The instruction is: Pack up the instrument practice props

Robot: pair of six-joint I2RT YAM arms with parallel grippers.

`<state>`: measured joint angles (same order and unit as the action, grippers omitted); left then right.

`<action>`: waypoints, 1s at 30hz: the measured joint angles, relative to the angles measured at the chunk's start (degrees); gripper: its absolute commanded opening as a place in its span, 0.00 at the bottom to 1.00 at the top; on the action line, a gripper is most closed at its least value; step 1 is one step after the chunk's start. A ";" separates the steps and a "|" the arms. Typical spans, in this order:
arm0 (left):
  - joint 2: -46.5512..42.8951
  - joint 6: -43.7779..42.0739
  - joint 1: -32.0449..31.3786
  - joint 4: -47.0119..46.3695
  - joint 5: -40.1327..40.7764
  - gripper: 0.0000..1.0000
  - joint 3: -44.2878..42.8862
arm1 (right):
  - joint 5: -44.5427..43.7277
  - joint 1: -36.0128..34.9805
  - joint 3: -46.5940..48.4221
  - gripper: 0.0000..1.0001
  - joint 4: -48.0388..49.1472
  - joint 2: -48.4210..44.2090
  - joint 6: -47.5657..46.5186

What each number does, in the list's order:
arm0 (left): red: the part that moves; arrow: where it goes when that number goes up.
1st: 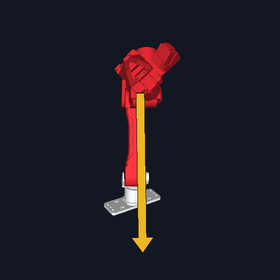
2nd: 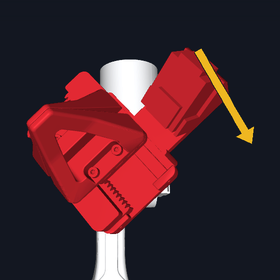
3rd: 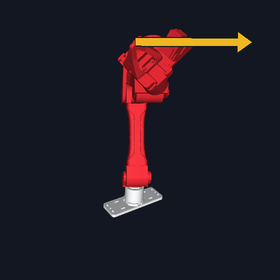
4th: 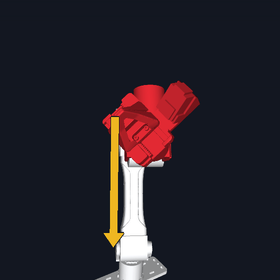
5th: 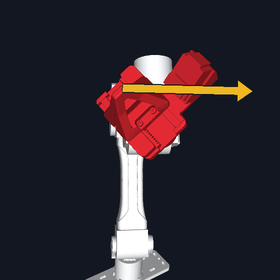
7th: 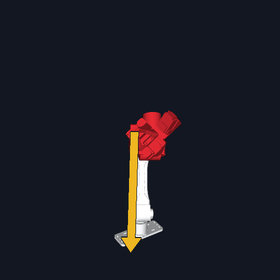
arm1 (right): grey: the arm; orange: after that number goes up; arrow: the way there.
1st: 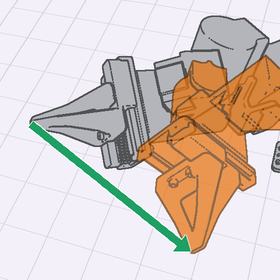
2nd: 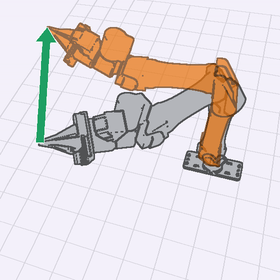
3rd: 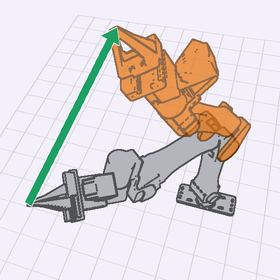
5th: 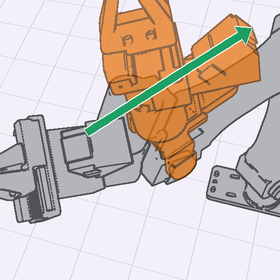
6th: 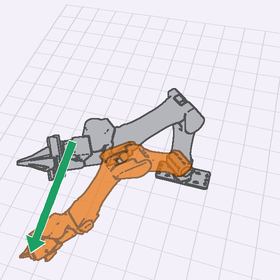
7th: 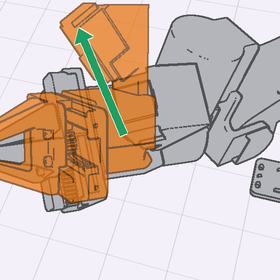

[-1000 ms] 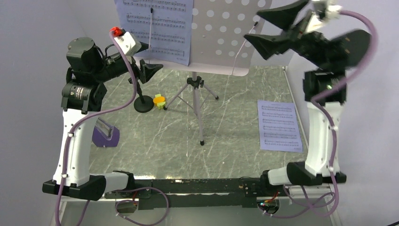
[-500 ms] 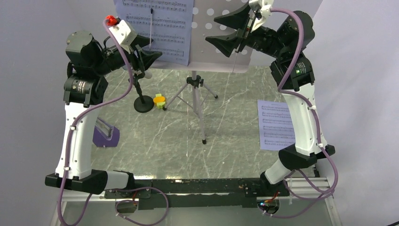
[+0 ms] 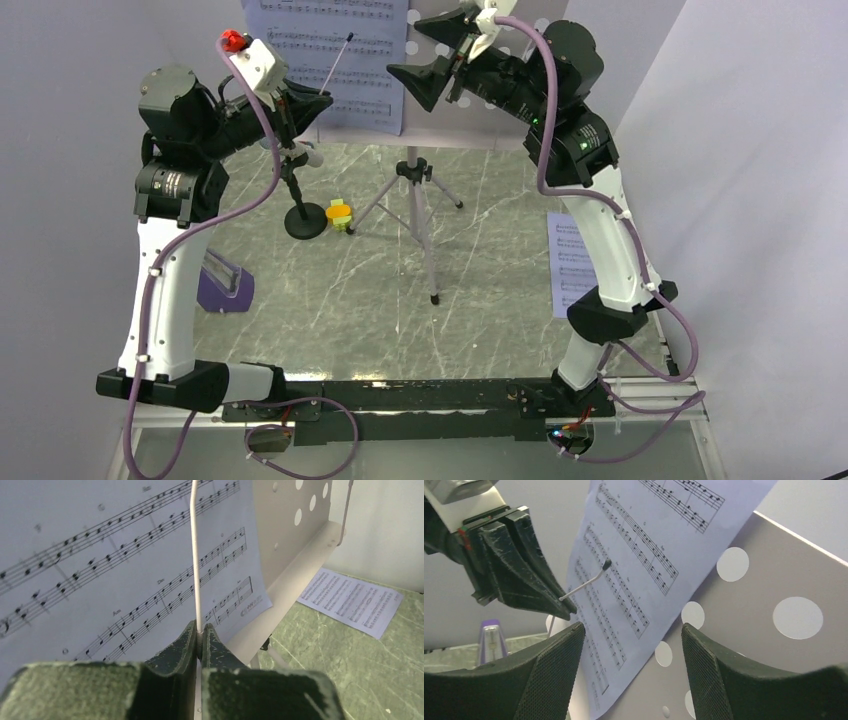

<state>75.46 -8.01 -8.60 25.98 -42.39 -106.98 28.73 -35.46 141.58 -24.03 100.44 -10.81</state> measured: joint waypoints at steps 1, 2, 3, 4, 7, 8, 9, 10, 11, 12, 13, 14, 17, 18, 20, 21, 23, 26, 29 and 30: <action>-0.02 -0.02 0.00 0.00 -0.09 0.01 0.02 | -1.64 -0.48 0.28 0.75 0.00 0.20 -0.26; -0.02 -0.09 0.00 -0.02 -0.28 0.01 0.04 | -3.08 -0.92 0.44 0.76 -0.07 0.26 -0.57; -0.02 -0.15 0.00 -0.02 -0.46 0.01 0.04 | -4.42 -1.31 0.68 0.76 -0.07 0.28 -0.83; -0.02 -0.17 0.00 -0.02 -0.68 0.01 0.07 | -5.49 -1.62 0.94 0.76 -0.04 0.33 -1.11; -0.28 -0.26 0.04 0.07 -1.49 0.01 0.13 | -7.76 -2.27 1.70 0.78 0.09 0.33 -1.68; -0.44 -0.26 0.04 0.17 -1.62 0.01 0.20 | -8.20 -2.45 1.84 0.79 0.11 0.31 -1.73; -0.68 -0.28 0.04 0.17 -1.79 0.01 0.39 | -8.48 -2.56 1.86 0.80 0.11 0.31 -1.77; -0.96 -0.31 0.04 0.17 -1.86 0.01 0.68 | -8.61 -2.67 1.86 0.80 0.11 0.31 -1.86; -1.25 -0.39 0.04 0.17 -1.86 0.01 0.96 | -8.59 -2.73 1.86 0.81 0.11 0.31 -1.95; -1.44 -0.59 0.04 0.13 -1.84 0.01 1.22 | -8.37 -2.73 1.86 0.81 0.11 0.33 -2.10; -1.64 -0.87 0.04 0.07 -1.81 0.01 1.51 | -8.02 -2.73 1.92 0.81 0.11 0.35 -2.19; -1.86 -1.18 0.04 -0.02 -1.81 0.01 1.90 | -7.17 -2.73 2.25 0.81 0.11 0.50 -2.38; -2.49 -1.64 0.07 -0.07 -1.81 0.01 2.73 | -4.59 -2.67 3.13 0.81 0.09 0.96 -2.97; -2.75 -1.79 0.15 -0.02 -1.81 0.01 2.99 | -3.41 -2.62 3.26 0.80 0.11 1.09 -3.17; -3.34 -2.12 0.33 0.22 -1.70 0.01 3.28 | -0.70 -2.45 3.34 0.80 0.07 1.25 -3.65; -3.61 -2.45 0.37 0.55 -1.51 0.01 3.34 | 0.94 -2.36 3.39 0.80 0.04 1.36 -4.00; -4.20 -3.39 0.44 1.44 -1.03 0.01 3.58 | 4.79 -2.12 3.65 0.79 -0.11 1.57 -4.72; -5.05 -4.81 0.66 2.38 -0.81 0.01 3.93 | 9.22 -2.05 3.80 0.79 -0.98 1.60 -5.42; -5.51 -5.60 0.66 2.75 -0.83 0.01 4.22 | 10.36 -2.05 4.57 0.79 -1.64 1.62 -5.90; -5.51 -5.88 0.66 2.80 -0.85 0.01 4.22 | 10.32 -2.08 5.11 0.79 -1.73 1.68 -6.14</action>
<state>69.95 -13.89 -7.94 28.77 -43.24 -102.76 39.05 -37.54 146.69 -25.76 102.13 -16.95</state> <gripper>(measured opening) 0.036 0.787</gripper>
